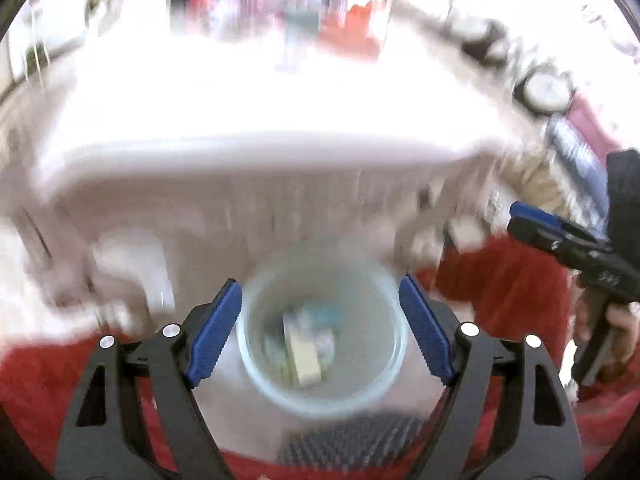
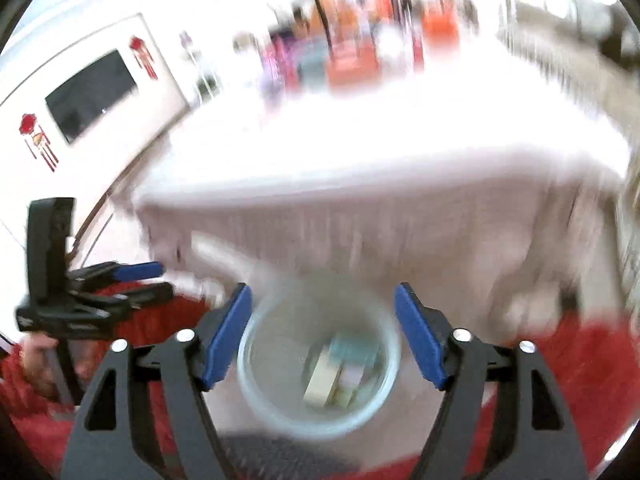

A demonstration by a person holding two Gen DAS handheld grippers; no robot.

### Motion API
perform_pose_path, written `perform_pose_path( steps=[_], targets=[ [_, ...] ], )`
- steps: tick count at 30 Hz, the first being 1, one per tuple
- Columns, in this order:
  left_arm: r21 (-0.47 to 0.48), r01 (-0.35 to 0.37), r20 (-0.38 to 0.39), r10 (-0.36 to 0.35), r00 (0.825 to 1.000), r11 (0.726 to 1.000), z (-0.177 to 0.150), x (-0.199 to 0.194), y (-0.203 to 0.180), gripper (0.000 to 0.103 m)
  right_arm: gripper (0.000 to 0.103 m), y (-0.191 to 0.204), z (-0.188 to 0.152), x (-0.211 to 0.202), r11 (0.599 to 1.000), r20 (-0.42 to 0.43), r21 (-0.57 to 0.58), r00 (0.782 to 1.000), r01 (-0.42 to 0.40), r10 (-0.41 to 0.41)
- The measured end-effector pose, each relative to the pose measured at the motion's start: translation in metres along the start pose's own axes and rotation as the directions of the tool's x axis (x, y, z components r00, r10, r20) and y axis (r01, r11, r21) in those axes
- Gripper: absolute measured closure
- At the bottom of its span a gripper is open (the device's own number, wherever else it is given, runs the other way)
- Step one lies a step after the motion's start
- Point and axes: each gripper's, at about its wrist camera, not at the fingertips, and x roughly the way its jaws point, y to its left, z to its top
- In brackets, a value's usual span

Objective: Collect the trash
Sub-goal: 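Grasp the orange box with the right tool while the left grasps the bread packet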

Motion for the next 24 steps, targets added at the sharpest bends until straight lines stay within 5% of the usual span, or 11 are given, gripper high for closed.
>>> perform_pose_path(
  steps=[3,5,10,16,24],
  targets=[
    [0.028,-0.11,0.12,0.106,0.987,0.994,0.061,-0.003,-0.008,0.024,0.007,0.004,0.062,0.011,0.988,0.125,-0.11,0.988,0.104,-0.09],
    [0.014,-0.202,0.125,0.198,0.972,0.979,0.099,0.021,-0.011,0.024,0.007,0.001,0.097,0.036,0.976,0.152,-0.135,0.977,0.169,-0.148],
    [-0.02,-0.234,0.057,0.234,0.97,0.972,0.146,0.081,-0.005,0.024,0.007,-0.017,0.172,0.12,0.984,0.033,-0.095,0.989,0.149,-0.147],
    [-0.066,-0.271,0.015,0.272,0.962,0.96,0.166,0.108,0.011,0.024,0.007,-0.017,0.195,0.179,0.981,-0.067,-0.101,0.982,0.168,-0.175],
    [-0.052,-0.315,0.008,0.316,0.949,0.948,0.173,0.126,0.015,0.024,0.008,-0.027,0.2,0.207,0.974,-0.121,-0.054,0.966,0.221,-0.226]
  ],
)
